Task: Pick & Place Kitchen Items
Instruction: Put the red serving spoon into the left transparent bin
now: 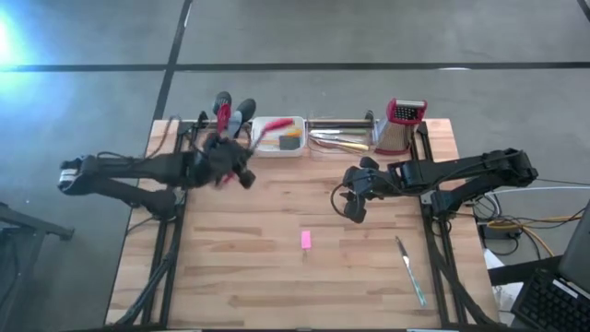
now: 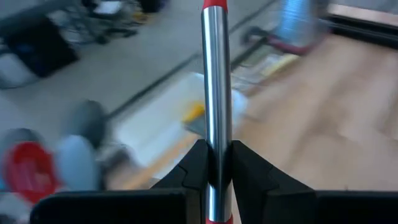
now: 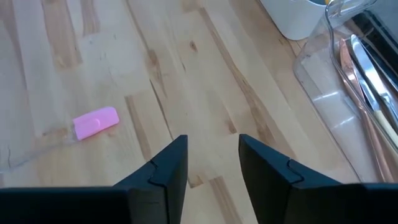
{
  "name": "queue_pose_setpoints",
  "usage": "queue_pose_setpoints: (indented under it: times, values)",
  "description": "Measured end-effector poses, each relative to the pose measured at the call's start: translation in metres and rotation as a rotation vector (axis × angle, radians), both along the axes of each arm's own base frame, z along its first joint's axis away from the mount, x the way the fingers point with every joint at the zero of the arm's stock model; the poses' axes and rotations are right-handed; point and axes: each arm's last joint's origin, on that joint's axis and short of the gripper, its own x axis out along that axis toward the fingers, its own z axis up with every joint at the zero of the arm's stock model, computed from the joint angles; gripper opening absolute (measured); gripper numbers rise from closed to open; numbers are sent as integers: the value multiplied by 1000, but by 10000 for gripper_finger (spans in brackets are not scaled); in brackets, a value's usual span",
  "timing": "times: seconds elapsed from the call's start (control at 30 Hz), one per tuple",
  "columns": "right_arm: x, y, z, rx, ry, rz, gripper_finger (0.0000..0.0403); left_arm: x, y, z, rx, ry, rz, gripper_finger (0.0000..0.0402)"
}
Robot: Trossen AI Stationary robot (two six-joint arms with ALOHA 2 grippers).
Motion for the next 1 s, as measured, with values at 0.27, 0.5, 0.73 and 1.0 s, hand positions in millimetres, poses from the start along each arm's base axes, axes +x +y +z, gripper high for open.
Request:
queue_pose_setpoints:
  times: [0.27,0.5,0.73,1.0]
  values:
    - [0,0,0,4,-2,-5,137,-23,52,9,75,29,212,47]
    - [0,0,0,5,-2,-5,141,-43,92,-3,23,33,358,47]
    - [0,0,0,10,-4,-11,132,-61,118,-26,-20,-27,410,47]
    - [0,-1,0,9,-4,-13,140,-75,129,-50,-52,-11,472,47]
